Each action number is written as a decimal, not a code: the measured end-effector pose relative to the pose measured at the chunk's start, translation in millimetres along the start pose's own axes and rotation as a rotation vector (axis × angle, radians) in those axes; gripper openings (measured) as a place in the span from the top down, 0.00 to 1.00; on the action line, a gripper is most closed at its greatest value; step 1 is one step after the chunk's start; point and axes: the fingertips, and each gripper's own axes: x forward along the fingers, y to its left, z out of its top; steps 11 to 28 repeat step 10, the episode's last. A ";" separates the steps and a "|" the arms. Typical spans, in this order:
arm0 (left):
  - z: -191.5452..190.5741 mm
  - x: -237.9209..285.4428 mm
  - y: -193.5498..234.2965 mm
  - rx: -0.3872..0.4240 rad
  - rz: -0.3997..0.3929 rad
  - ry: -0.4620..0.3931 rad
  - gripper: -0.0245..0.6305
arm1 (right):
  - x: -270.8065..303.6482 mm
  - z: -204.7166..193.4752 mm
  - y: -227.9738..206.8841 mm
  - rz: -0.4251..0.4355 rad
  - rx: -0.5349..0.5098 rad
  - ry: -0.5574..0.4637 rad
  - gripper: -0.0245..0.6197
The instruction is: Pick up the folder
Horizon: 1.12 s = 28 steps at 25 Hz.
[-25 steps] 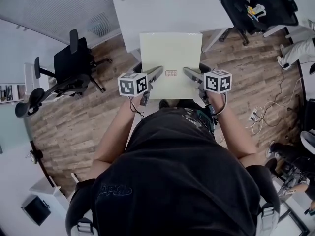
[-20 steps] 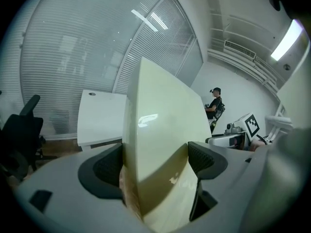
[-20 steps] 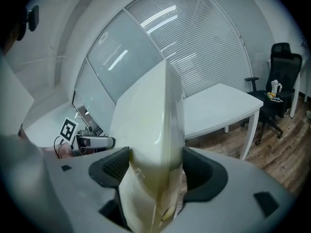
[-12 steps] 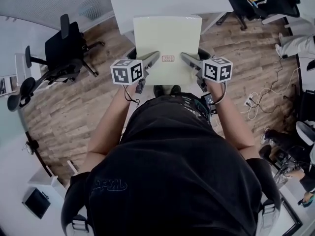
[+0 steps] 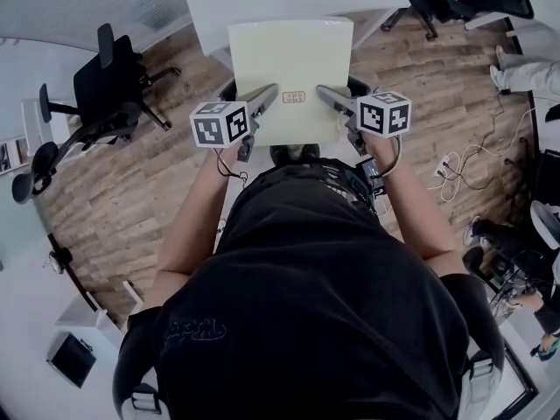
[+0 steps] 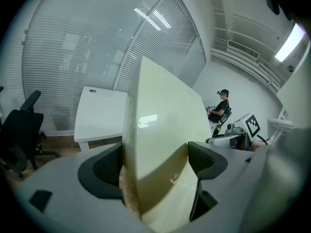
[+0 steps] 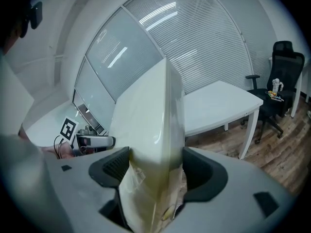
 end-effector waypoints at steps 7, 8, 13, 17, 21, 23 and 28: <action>-0.2 1.6 -0.2 -0.010 -0.005 -0.002 0.33 | -0.9 1.5 -0.8 -0.003 -0.003 0.003 0.44; -0.3 2.0 -0.1 -0.009 -0.005 -0.001 0.33 | -0.8 1.1 -1.1 -0.004 -0.002 0.004 0.45; -0.9 2.8 -0.3 -0.007 -0.007 0.001 0.33 | -0.9 0.0 -1.8 -0.005 0.001 0.004 0.44; -0.9 2.8 -0.3 -0.007 -0.007 0.001 0.33 | -0.9 0.0 -1.8 -0.005 0.001 0.004 0.44; -0.9 2.8 -0.3 -0.007 -0.007 0.001 0.33 | -0.9 0.0 -1.8 -0.005 0.001 0.004 0.44; -0.9 2.8 -0.3 -0.007 -0.007 0.001 0.33 | -0.9 0.0 -1.8 -0.005 0.001 0.004 0.44; -0.9 2.8 -0.3 -0.007 -0.007 0.001 0.33 | -0.9 0.0 -1.8 -0.005 0.001 0.004 0.44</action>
